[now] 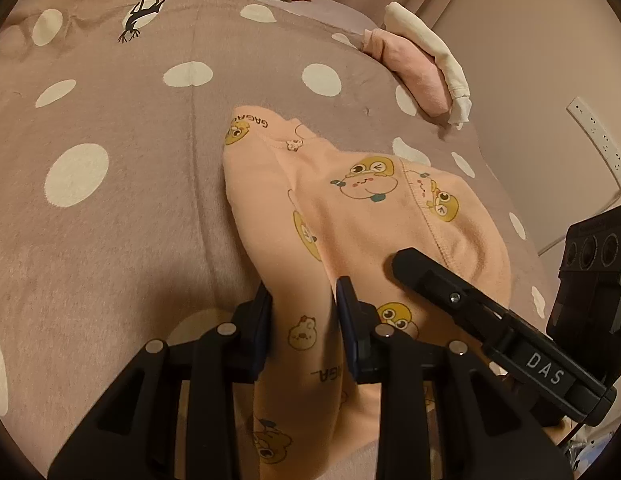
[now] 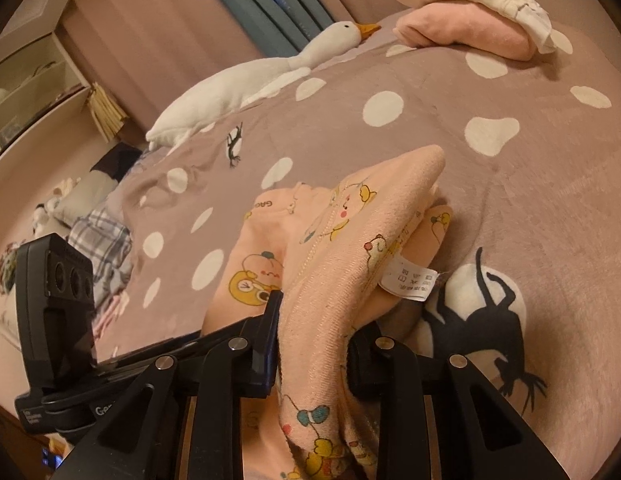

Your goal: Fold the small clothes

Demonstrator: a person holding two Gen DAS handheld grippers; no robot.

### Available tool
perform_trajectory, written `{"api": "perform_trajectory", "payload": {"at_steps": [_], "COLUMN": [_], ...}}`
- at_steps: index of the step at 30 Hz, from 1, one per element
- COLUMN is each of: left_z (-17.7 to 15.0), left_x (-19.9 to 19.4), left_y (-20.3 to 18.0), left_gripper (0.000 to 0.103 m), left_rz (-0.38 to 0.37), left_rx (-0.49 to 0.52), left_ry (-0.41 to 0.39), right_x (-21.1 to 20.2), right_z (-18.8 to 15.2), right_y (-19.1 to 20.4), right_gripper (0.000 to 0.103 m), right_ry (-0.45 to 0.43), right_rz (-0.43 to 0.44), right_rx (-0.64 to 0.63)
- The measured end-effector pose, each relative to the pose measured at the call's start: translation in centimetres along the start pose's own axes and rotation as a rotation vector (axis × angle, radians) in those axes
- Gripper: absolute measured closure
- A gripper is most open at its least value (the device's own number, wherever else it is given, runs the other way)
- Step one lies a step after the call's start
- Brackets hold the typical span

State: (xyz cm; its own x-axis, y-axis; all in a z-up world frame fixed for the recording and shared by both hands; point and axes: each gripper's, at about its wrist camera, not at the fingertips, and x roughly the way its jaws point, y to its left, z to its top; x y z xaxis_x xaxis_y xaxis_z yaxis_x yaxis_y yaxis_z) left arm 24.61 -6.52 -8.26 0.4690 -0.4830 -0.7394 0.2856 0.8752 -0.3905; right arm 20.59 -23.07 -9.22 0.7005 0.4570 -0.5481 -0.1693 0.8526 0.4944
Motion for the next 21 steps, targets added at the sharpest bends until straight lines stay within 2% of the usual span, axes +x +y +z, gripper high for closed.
{"api": "perform_trajectory", "payload": {"at_steps": [13, 21], "left_z": [-1.8, -2.4], "left_x": [-2.8, -3.2], "left_y": [1.2, 1.9], "left_gripper": [0.075, 0.075], "left_rz": [0.001, -0.009], "left_rx": [-0.011, -0.038], "left_ry": [-0.008, -0.002], "right_x": [-0.4, -0.2], "right_z": [-1.5, -1.9], "right_y": [2.1, 3.1], "right_gripper": [0.075, 0.075], "right_ry": [0.008, 0.02], "right_rz": [0.036, 0.036], "right_rx": [-0.024, -0.035]}}
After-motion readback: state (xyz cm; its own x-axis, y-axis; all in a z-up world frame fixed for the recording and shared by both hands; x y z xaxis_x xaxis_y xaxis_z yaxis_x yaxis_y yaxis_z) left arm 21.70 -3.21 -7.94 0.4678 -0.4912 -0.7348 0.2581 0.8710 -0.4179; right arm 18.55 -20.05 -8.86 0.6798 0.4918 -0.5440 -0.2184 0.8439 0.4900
